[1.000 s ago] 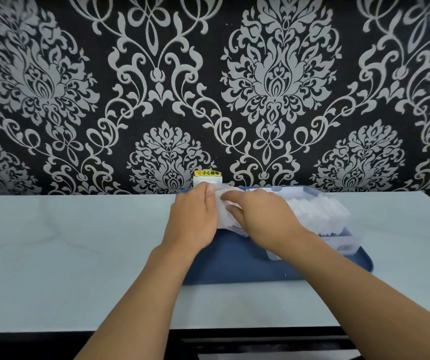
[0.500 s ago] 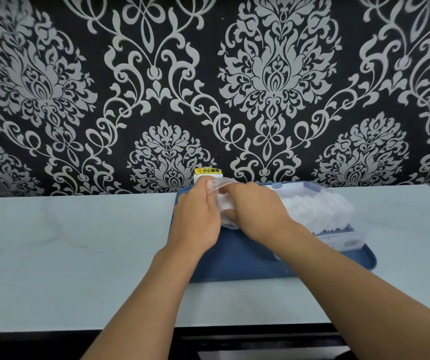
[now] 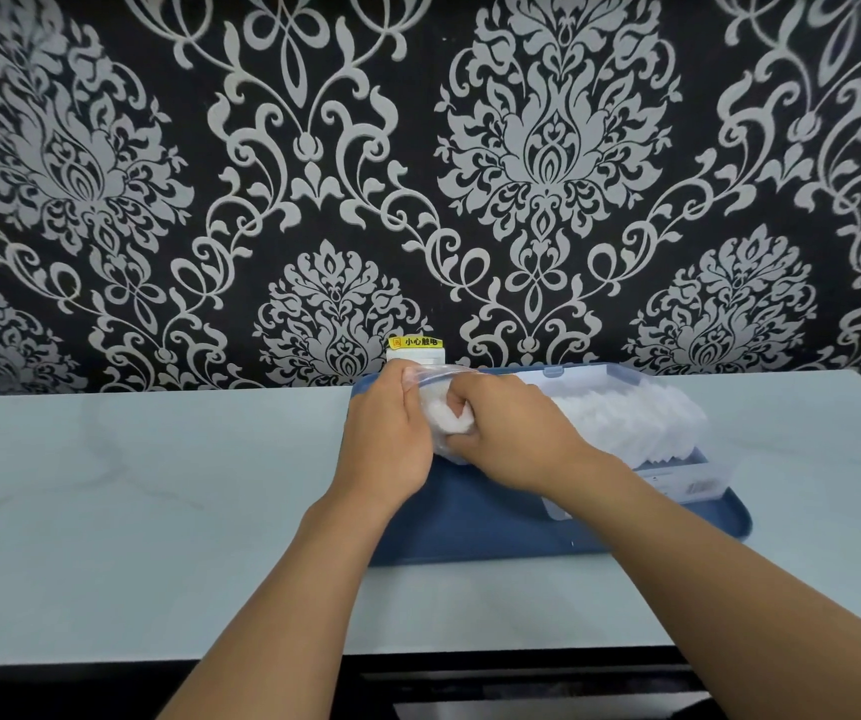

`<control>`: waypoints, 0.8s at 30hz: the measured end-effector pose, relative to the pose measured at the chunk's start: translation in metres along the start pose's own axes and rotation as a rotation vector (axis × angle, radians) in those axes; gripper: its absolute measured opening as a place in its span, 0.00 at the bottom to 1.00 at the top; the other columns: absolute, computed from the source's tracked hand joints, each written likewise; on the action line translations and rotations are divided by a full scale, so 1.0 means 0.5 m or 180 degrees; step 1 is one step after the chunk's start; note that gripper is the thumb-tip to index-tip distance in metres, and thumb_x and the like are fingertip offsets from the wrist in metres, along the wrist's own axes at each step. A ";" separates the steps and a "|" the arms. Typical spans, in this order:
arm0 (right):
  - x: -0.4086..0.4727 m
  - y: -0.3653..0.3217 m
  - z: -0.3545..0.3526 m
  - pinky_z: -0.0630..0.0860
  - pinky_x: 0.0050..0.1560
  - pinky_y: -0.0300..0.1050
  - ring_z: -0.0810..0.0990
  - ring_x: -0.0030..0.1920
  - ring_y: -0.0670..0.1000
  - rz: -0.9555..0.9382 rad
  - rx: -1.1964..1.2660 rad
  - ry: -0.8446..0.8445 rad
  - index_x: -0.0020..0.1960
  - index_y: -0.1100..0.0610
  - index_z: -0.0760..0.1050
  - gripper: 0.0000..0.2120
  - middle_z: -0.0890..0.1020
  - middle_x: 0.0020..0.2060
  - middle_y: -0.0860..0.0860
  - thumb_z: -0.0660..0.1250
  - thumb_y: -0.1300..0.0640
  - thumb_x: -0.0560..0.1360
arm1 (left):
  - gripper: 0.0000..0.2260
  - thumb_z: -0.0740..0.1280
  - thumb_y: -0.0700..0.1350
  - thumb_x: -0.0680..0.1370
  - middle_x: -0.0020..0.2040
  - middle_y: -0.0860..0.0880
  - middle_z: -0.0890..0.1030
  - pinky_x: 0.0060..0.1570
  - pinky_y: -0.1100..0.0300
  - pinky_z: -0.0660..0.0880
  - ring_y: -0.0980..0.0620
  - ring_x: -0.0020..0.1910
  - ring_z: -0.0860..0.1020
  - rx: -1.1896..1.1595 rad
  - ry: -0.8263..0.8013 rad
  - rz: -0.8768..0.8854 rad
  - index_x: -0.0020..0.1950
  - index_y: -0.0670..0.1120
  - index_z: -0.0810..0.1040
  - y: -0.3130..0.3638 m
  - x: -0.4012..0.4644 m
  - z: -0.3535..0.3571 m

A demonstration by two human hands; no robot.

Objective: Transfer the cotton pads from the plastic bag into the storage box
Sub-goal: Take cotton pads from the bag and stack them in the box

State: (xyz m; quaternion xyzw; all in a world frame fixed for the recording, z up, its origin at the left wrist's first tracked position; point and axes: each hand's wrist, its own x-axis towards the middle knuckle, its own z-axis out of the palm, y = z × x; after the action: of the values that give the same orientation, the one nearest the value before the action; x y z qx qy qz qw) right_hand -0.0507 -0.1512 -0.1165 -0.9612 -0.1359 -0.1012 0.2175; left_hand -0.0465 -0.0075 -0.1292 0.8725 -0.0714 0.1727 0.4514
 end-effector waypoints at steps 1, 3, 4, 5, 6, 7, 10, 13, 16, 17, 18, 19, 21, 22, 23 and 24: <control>-0.004 0.002 0.001 0.66 0.38 0.46 0.73 0.41 0.51 -0.0018 0.0153 0.0012 0.43 0.50 0.69 0.14 0.75 0.39 0.44 0.67 0.41 0.68 | 0.13 0.53 0.43 0.85 0.49 0.48 0.82 0.43 0.59 0.73 0.49 0.46 0.78 0.0013 -0.0034 0.0016 0.56 0.44 0.78 -0.001 0.001 0.000; -0.010 0.005 0.000 0.68 0.39 0.44 0.74 0.42 0.49 -0.0092 0.0440 0.0106 0.42 0.51 0.71 0.13 0.75 0.41 0.43 0.71 0.45 0.68 | 0.13 0.53 0.44 0.85 0.49 0.49 0.82 0.44 0.57 0.74 0.50 0.46 0.78 0.0029 -0.0122 0.0057 0.56 0.45 0.78 -0.005 0.002 0.001; -0.013 0.006 -0.001 0.69 0.40 0.43 0.74 0.43 0.48 -0.0124 0.0519 0.0170 0.42 0.51 0.71 0.12 0.75 0.42 0.43 0.72 0.47 0.68 | 0.13 0.53 0.45 0.85 0.48 0.49 0.82 0.45 0.56 0.75 0.50 0.46 0.79 0.0023 -0.0168 0.0083 0.56 0.45 0.77 -0.007 0.002 0.002; -0.016 0.008 -0.001 0.70 0.41 0.42 0.74 0.44 0.48 -0.0153 0.0554 0.0245 0.42 0.50 0.71 0.12 0.75 0.44 0.44 0.73 0.49 0.67 | 0.13 0.53 0.45 0.85 0.47 0.49 0.82 0.45 0.55 0.75 0.50 0.45 0.79 0.0012 -0.0203 0.0114 0.56 0.46 0.77 -0.009 0.002 0.003; -0.020 0.008 -0.004 0.71 0.42 0.43 0.74 0.43 0.48 -0.0153 0.0572 0.0305 0.42 0.50 0.72 0.12 0.75 0.45 0.44 0.74 0.50 0.67 | 0.13 0.53 0.46 0.85 0.47 0.49 0.82 0.44 0.54 0.76 0.50 0.45 0.79 0.0006 -0.0229 0.0134 0.56 0.46 0.77 -0.011 0.003 0.004; -0.023 0.009 -0.003 0.72 0.42 0.43 0.74 0.42 0.47 -0.0150 0.0622 0.0357 0.42 0.49 0.72 0.12 0.75 0.46 0.44 0.75 0.50 0.67 | 0.13 0.54 0.46 0.86 0.46 0.49 0.82 0.44 0.54 0.76 0.50 0.45 0.79 -0.0002 -0.0238 0.0154 0.55 0.46 0.77 -0.013 0.003 0.004; -0.034 0.006 -0.004 0.75 0.40 0.47 0.74 0.37 0.47 -0.0219 0.0928 0.0453 0.43 0.51 0.72 0.12 0.78 0.45 0.46 0.75 0.56 0.67 | 0.13 0.54 0.45 0.85 0.47 0.48 0.82 0.45 0.55 0.75 0.49 0.46 0.79 -0.0021 -0.0153 0.0168 0.55 0.45 0.78 -0.011 0.004 0.000; -0.043 0.002 -0.026 0.71 0.25 0.42 0.75 0.29 0.48 -0.0025 0.2301 0.0380 0.47 0.59 0.72 0.11 0.79 0.35 0.51 0.74 0.65 0.72 | 0.14 0.53 0.47 0.86 0.47 0.47 0.81 0.48 0.50 0.75 0.44 0.47 0.78 0.0093 0.0040 -0.0127 0.55 0.44 0.78 -0.016 0.013 -0.012; -0.051 0.017 -0.069 0.67 0.21 0.38 0.75 0.27 0.48 0.0414 0.3514 0.0381 0.56 0.58 0.75 0.12 0.80 0.36 0.53 0.71 0.66 0.76 | 0.14 0.55 0.50 0.84 0.45 0.48 0.81 0.49 0.44 0.78 0.41 0.46 0.80 0.0026 0.0057 -0.0384 0.52 0.46 0.77 -0.024 0.017 -0.027; -0.054 0.028 -0.082 0.68 0.23 0.37 0.75 0.29 0.47 0.0567 0.3762 0.0351 0.59 0.56 0.76 0.13 0.81 0.38 0.53 0.70 0.65 0.76 | 0.12 0.56 0.52 0.82 0.45 0.50 0.82 0.46 0.42 0.81 0.42 0.45 0.81 -0.0127 0.0021 -0.0452 0.52 0.49 0.78 -0.024 0.017 -0.031; -0.057 0.041 -0.095 0.70 0.24 0.36 0.76 0.31 0.46 0.0718 0.3912 0.0282 0.60 0.56 0.78 0.13 0.82 0.40 0.53 0.70 0.64 0.76 | 0.10 0.59 0.52 0.81 0.47 0.51 0.82 0.42 0.42 0.82 0.43 0.44 0.82 -0.0279 -0.0059 -0.0567 0.52 0.51 0.78 -0.017 0.014 -0.036; -0.060 0.053 -0.105 0.72 0.26 0.35 0.78 0.33 0.46 0.0877 0.3980 0.0196 0.60 0.57 0.79 0.13 0.83 0.42 0.52 0.70 0.63 0.76 | 0.07 0.62 0.50 0.81 0.49 0.52 0.82 0.39 0.43 0.84 0.45 0.43 0.83 -0.0434 -0.0176 -0.0702 0.54 0.52 0.78 -0.013 0.011 -0.038; -0.065 0.076 -0.115 0.78 0.29 0.37 0.82 0.36 0.49 0.1223 0.4091 0.0101 0.59 0.61 0.79 0.12 0.85 0.43 0.54 0.69 0.64 0.76 | 0.09 0.65 0.46 0.79 0.53 0.51 0.80 0.37 0.47 0.84 0.46 0.46 0.83 -0.0668 -0.0515 -0.0897 0.59 0.52 0.77 -0.002 0.005 -0.040; -0.067 0.085 -0.119 0.80 0.31 0.39 0.84 0.38 0.52 0.1410 0.4185 0.0115 0.60 0.63 0.78 0.12 0.85 0.44 0.56 0.67 0.65 0.77 | 0.14 0.67 0.44 0.77 0.56 0.51 0.79 0.40 0.48 0.84 0.48 0.49 0.82 -0.0658 -0.0722 -0.0894 0.62 0.52 0.76 0.001 0.003 -0.038; -0.068 0.092 -0.122 0.82 0.32 0.41 0.85 0.40 0.54 0.1576 0.4297 0.0137 0.60 0.64 0.77 0.12 0.86 0.44 0.57 0.66 0.65 0.77 | 0.20 0.69 0.44 0.74 0.59 0.52 0.77 0.46 0.50 0.83 0.49 0.54 0.80 -0.0596 -0.0931 -0.0817 0.66 0.54 0.74 0.004 -0.001 -0.036; -0.069 0.097 -0.124 0.83 0.33 0.42 0.86 0.41 0.56 0.1699 0.4395 0.0131 0.61 0.64 0.76 0.13 0.86 0.45 0.59 0.64 0.65 0.78 | 0.27 0.71 0.46 0.71 0.64 0.53 0.74 0.53 0.51 0.81 0.50 0.59 0.77 -0.0468 -0.1156 -0.0702 0.70 0.57 0.72 0.009 -0.005 -0.035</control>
State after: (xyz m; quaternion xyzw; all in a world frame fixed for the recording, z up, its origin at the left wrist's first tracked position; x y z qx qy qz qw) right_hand -0.0767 -0.2285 -0.0896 -0.6040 0.0738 0.0457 0.7923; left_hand -0.0543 0.0042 -0.1172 0.8566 -0.0680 -0.0433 0.5097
